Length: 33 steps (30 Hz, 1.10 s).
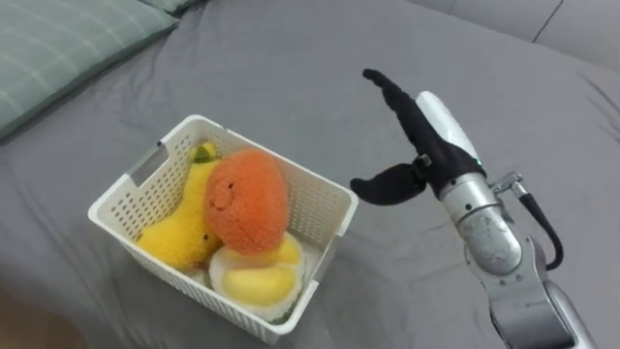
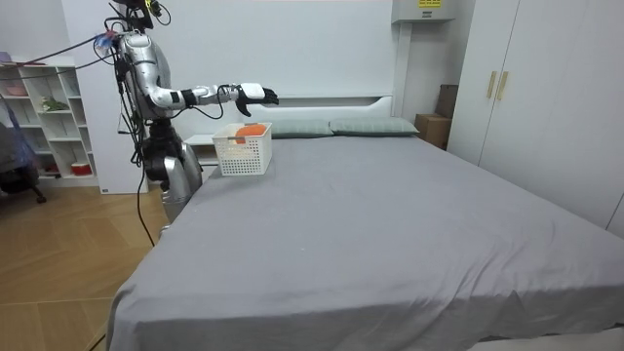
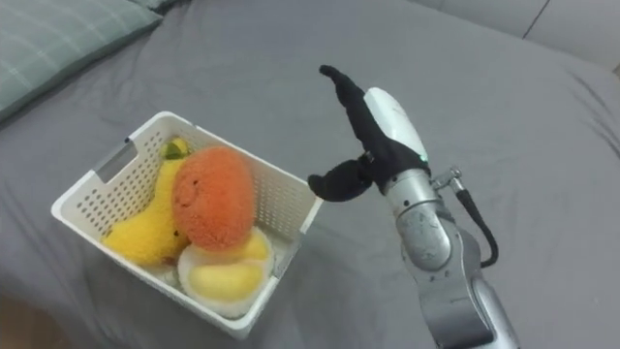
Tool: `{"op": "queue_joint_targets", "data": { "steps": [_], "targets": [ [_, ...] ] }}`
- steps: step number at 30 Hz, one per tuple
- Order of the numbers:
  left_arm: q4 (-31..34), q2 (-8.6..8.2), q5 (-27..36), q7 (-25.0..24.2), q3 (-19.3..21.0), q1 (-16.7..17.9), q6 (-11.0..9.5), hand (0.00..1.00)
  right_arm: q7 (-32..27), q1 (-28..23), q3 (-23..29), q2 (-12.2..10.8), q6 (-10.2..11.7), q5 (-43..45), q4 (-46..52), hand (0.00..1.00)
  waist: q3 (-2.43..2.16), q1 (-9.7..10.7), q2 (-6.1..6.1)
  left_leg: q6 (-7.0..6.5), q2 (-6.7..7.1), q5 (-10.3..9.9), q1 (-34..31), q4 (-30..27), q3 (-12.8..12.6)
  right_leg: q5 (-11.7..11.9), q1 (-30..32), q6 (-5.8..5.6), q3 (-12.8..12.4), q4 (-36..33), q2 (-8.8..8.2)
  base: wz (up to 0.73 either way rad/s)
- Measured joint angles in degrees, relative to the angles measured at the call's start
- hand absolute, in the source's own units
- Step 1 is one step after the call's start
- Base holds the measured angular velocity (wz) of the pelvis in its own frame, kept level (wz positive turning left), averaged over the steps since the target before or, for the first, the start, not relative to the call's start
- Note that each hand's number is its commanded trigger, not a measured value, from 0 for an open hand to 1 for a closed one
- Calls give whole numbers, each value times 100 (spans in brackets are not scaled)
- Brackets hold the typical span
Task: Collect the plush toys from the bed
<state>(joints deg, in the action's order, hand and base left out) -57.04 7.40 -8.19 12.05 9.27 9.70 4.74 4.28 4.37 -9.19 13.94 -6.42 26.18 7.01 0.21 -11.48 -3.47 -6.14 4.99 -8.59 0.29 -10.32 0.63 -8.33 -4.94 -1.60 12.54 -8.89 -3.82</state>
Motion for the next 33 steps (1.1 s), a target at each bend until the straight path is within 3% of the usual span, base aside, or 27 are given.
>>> {"op": "queue_joint_targets", "data": {
  "steps": [4, 11, 15, 16, 19, 26, 29, 33],
  "targets": [
    [-31, 5, 27, -17, 190, 17, -25, 0, -55, -438, 312, 4, 141, -26, 0, 0, -34, 228, 60, 5, -35, 0, 63, 71, -102, 0, -7, 0, -110, 5, 27, -15],
    [-79, -15, 322, 7, 175, 74, -69, 0, -284, -844, 781, 5, 147, -799, -268, 0, -22, 625, 30, 1, -56, -4, 176, 134, -287, 2, 8, -3, -307, 4, 43, -13],
    [-39, -15, 303, 80, 235, 182, -143, 0, -517, -954, 1193, 5, 191, -1259, -429, 0, -21, 739, 2, -7, -71, -15, 243, 184, -390, 9, 2, -12, -434, 9, 61, -15],
    [-57, -14, 310, 108, 299, 210, -145, 0, -608, -989, 1372, 3, 284, -1570, -643, 0, -15, 825, 8, -12, -78, -21, 268, 189, -422, 10, -3, -13, -440, 13, 61, -11],
    [-208, -14, 365, 139, 372, 247, -148, 0, -802, -1232, 1775, -54, 284, -1989, -995, 0, -13, 875, 8, -15, -108, -76, 340, 191, -534, 16, -6, -14, -513, 3, 85, -18],
    [-231, -63, 419, 327, 407, 345, -182, 0, -1439, -1561, 1985, -260, 367, -3256, -2102, 0, -28, 1111, 35, 11, -168, -162, 336, 166, -738, 17, 18, -11, -684, 4, 137, -18],
    [-247, -69, 454, 374, 408, 375, -184, 0, -1628, -1600, 2014, -291, 446, -4242, -2722, 0, -30, 1228, 57, 12, -186, -181, 346, 171, -827, 18, 37, -11, -777, 21, 151, -12],
    [-253, -73, 647, 403, 410, 438, -191, 0, -1666, -1749, 2042, -328, 626, -5412, -4217, 0, -33, 1296, 120, 25, -218, -216, 433, 174, -854, 22, -3, -3, -786, 22, 179, -1]
  ]
}}
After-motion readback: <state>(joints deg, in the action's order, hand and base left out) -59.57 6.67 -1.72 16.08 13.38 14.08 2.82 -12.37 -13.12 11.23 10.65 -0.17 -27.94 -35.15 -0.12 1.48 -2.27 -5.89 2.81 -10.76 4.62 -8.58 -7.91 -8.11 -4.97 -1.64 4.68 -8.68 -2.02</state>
